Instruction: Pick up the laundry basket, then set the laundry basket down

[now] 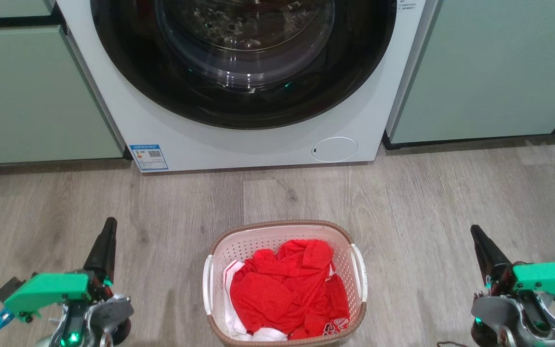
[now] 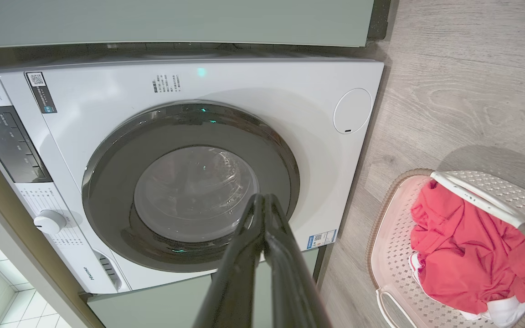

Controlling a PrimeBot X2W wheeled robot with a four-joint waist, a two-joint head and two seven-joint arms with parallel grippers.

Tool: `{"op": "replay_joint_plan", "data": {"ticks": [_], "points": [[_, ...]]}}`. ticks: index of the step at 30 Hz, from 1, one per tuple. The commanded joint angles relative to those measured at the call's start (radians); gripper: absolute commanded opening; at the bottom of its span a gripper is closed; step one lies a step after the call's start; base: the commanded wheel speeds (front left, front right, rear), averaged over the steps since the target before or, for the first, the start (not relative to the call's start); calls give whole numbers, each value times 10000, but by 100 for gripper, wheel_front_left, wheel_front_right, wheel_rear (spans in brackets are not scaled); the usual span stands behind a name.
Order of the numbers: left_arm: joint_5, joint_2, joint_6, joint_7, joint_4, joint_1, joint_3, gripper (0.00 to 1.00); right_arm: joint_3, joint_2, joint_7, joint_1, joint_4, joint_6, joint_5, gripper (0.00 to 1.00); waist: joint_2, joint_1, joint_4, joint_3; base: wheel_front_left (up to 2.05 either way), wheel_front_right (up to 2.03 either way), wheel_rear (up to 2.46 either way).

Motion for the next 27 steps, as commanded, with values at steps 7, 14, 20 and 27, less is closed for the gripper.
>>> {"op": "replay_joint_plan", "data": {"ticks": [7,14,20,27], "points": [[26,74,-69,71,-354,-557,352,0,176,-68,74,-508,-363,71,-95,0,-1,0,0,0,0,0,0],[25,74,-69,71,-354,-556,352,0,176,-68,74,-508,-363,71,-95,0,-1,0,0,0,0,0,0],[25,74,-69,71,-354,-556,352,0,176,-68,73,-508,-363,71,-95,0,-1,0,0,0,0,0,0],[25,74,-69,71,-354,-556,352,0,176,-68,73,-508,-363,71,-95,0,-1,0,0,0,0,0,0]]}}
